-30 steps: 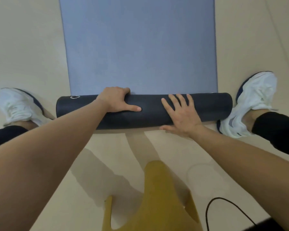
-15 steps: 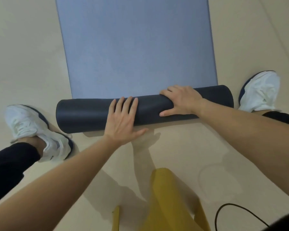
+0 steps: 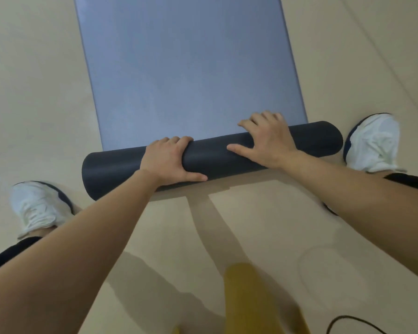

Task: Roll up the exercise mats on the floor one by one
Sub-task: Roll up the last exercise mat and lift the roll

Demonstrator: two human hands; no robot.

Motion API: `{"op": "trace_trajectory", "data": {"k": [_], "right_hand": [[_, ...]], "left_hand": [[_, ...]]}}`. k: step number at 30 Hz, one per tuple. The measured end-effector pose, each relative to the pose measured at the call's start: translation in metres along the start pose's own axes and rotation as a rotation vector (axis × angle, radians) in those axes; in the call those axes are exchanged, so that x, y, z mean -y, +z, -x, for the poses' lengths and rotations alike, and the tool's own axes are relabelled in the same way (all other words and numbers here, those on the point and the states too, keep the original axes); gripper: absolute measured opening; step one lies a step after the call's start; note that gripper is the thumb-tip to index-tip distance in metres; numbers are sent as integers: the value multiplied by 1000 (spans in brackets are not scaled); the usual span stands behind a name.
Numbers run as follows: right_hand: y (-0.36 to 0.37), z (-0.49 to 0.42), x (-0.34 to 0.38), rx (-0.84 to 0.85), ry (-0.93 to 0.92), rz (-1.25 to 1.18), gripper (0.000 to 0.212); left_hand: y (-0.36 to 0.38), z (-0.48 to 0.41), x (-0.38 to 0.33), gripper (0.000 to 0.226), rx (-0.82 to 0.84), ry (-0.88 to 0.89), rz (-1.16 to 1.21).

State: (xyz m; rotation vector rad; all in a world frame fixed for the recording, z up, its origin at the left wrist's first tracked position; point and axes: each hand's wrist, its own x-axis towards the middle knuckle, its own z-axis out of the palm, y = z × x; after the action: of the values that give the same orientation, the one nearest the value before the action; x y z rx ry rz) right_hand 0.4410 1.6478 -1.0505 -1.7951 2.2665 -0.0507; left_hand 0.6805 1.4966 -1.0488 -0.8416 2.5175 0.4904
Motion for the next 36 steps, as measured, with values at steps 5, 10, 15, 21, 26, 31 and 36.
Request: {"op": "trace_trajectory", "data": {"k": [5, 10, 15, 21, 26, 31, 36], "right_hand": [[16, 25, -4, 19, -128, 215, 110], [9, -7, -9, 95, -86, 215, 109], [-10, -52, -23, 257, -64, 103, 91], [-21, -92, -33, 451, 6, -59, 75], [-27, -98, -29, 466, 29, -91, 73], [-22, -69, -6, 533, 28, -138, 73], [-3, -6, 19, 653, 40, -210, 72]], "left_hand": [[-28, -36, 14, 104, 207, -29, 128], [-36, -37, 13, 103, 101, -43, 181], [-18, -1, -2, 104, -275, -3, -76], [-15, -28, -8, 128, -204, -186, -133], [-35, -56, 3, 123, -115, -123, -184], [-34, -26, 4, 108, -51, -63, -214], [-6, 32, -10, 102, 73, -50, -174]]}}
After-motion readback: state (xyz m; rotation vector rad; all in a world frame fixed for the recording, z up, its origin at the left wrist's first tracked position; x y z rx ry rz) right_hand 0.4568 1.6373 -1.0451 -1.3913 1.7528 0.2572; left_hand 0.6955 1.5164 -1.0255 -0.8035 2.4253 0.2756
